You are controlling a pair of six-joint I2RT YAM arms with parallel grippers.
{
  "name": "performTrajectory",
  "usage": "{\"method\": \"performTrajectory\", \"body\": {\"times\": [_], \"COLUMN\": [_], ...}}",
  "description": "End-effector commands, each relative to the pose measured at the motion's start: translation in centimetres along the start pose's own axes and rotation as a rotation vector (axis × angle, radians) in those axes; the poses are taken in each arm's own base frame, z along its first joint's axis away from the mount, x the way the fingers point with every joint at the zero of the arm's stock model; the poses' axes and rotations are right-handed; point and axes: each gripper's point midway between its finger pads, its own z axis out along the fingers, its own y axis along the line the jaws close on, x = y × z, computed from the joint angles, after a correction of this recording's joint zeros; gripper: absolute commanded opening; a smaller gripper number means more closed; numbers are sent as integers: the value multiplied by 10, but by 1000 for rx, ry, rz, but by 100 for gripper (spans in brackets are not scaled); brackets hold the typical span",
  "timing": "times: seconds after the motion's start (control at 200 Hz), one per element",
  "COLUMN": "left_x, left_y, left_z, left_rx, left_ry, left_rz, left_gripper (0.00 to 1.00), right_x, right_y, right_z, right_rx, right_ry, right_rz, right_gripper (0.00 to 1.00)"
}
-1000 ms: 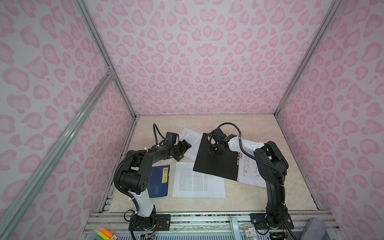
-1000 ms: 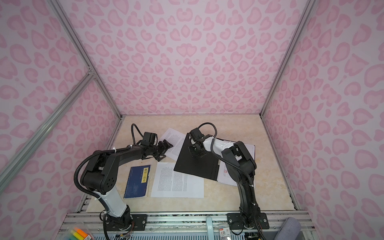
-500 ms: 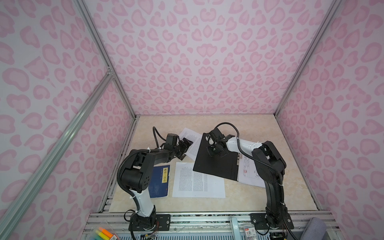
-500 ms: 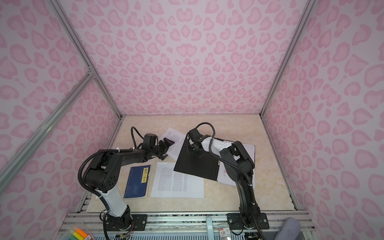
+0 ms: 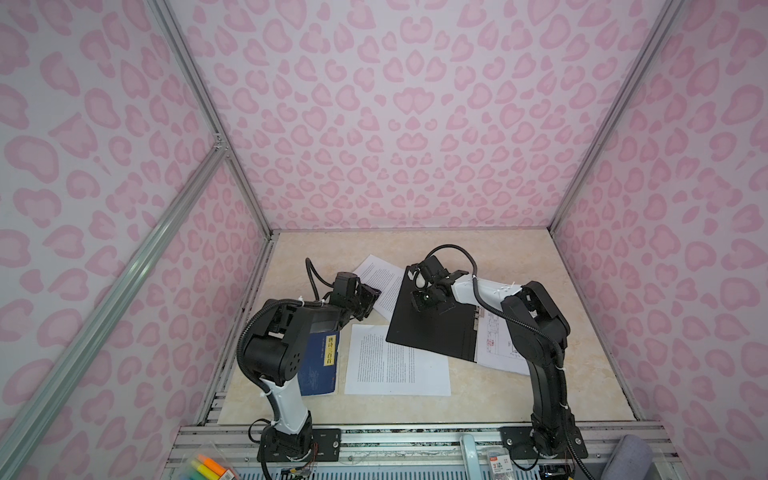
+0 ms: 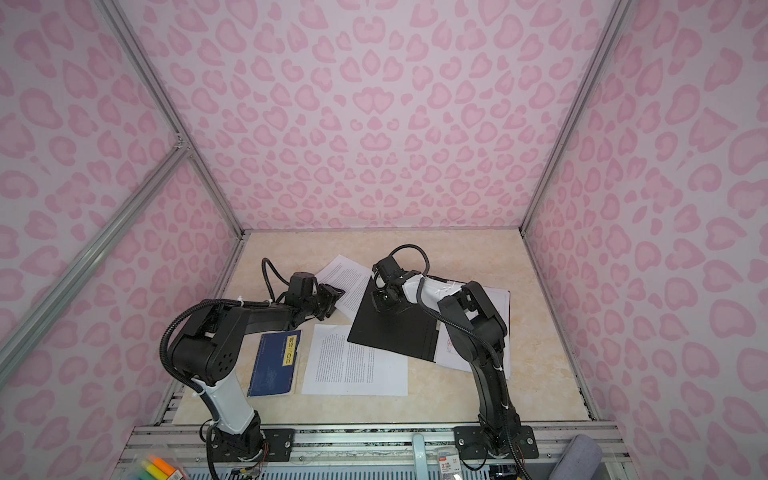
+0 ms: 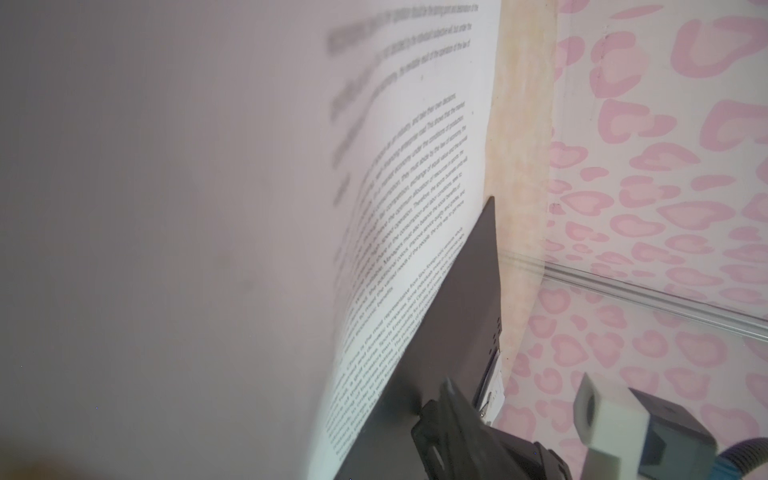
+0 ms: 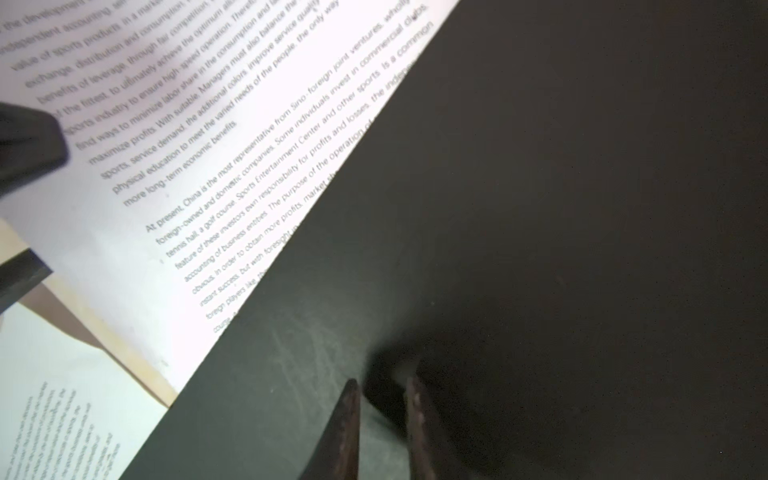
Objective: Put the files into the folder
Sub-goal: 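Lift the text sheet upright with the left gripper while right gripper rises toward it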
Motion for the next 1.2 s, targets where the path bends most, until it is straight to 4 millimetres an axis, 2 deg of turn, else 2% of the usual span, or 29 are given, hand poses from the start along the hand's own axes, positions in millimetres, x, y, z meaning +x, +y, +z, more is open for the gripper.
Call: {"method": "performTrajectory", "body": {"times": [0.0,0.095,0.225,0.37,0.54,0.655,0.785,0.91,1.025,1.05,1.06,1.09,1.195], "left_x": [-10,-13,-24,-44,-64,-70,-58,-31,1,10,12,21,45], "left_y": [-9,-9,-18,-47,-78,-110,-158,-193,-214,-212,-220,-227,-238], "left_z": [-1,2,-11,-48,-104,-144,-187,-214,-219,-215,-219,-220,-213], "left_rx": [24,12,0,-31,-87,-75,7,105,209,227,249,290,390], "left_ry": [-47,-57,-122,-252,-406,-486,-493,-392,-216,-163,-158,-110,54], "left_rz": [5,13,73,249,473,617,770,894,971,975,982,993,992], "left_gripper": [25,4,3,3,3,3,3,3,3,3,3,3,3], "right_x": [54,51,48,29,-6,-21,-37,-53,-71,-73,-75,-79,-89], "right_y": [-11,-9,-5,5,9,5,-3,-17,-38,-41,-44,-48,-68], "right_z": [10,9,9,-8,-50,-73,-103,-137,-168,-174,-177,-184,-204], "right_rx": [26,4,-35,-150,-242,-245,-280,-313,-334,-346,-351,-373,-447], "right_ry": [197,189,178,83,-71,-134,-225,-340,-463,-486,-498,-526,-607], "right_rz": [59,66,82,130,145,136,134,138,166,173,178,187,238], "right_gripper": [22,22,25,38,55,61,66,72,77,79,79,81,83]}}
